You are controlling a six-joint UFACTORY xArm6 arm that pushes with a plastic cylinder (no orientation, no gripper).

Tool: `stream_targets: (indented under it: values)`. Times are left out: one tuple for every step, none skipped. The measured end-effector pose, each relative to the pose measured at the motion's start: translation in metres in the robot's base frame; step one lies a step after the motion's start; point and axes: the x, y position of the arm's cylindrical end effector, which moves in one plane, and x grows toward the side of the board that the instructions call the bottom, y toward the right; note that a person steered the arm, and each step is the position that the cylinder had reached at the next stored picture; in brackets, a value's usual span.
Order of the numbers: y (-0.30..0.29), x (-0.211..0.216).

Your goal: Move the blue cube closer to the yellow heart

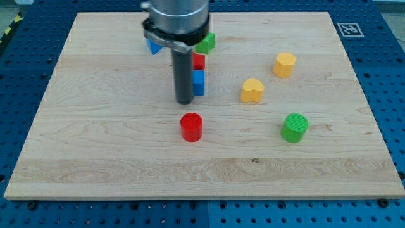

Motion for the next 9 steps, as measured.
stream_targets:
  values:
    - [-0.011,-0.02]
    - [0.005,-0.037]
    - [0.005,-0.037]
    - [0.009,-0.037]
    - [0.022,-0.037]
    - [0.039,-0.038]
    - [0.056,-0.038]
    - [0.072,-0.038]
    - [0.08,-0.037]
